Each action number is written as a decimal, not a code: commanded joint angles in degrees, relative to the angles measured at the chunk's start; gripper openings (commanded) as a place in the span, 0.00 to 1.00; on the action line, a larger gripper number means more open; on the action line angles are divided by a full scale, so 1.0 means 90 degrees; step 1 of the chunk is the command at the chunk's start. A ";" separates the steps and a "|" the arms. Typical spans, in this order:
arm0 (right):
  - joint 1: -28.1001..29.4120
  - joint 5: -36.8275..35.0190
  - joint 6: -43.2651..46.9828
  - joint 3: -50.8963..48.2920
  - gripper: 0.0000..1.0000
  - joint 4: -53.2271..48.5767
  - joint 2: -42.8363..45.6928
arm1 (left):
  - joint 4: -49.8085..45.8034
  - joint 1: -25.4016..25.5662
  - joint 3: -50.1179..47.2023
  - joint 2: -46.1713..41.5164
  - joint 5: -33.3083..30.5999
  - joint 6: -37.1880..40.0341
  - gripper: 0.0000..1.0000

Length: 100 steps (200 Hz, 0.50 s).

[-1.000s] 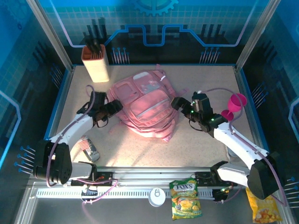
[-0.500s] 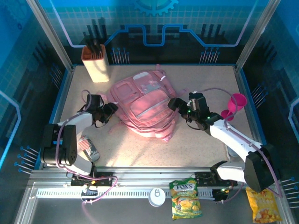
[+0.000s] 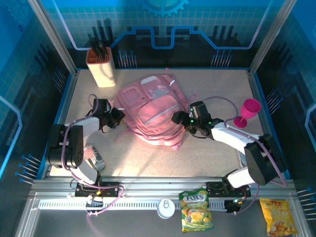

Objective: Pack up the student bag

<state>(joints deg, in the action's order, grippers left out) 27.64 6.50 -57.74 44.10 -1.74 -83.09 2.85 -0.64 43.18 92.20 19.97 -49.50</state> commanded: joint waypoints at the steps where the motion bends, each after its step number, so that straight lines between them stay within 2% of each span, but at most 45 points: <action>1: -0.0132 0.0063 0.0300 0.0308 0.77 0.0076 -0.0268 | 0.0049 0.0230 0.0268 -0.0114 0.0521 0.0040 0.09; 23: -0.0427 0.0011 0.0728 0.0490 0.67 0.0183 -0.0585 | -0.0019 0.0564 0.0322 -0.0229 0.0560 -0.0015 0.05; 40: -0.0673 -0.0174 0.1093 0.0660 0.66 0.0188 -0.0823 | -0.0001 0.0849 0.0358 -0.0262 0.0572 -0.0152 0.02; 74: -0.1365 0.0141 0.1584 0.1300 0.64 0.0158 -0.1462 | 0.0143 0.1502 0.0541 -0.0188 0.0543 -0.0388 0.00; 100: -0.1740 -0.0012 0.1993 0.1670 0.65 -0.0272 -0.1636 | 0.0162 0.1851 0.0751 0.0006 0.0511 -0.0466 0.00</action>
<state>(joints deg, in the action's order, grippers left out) 13.78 6.07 -44.71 56.03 -1.67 -96.33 2.57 12.56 46.24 91.85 19.81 -52.27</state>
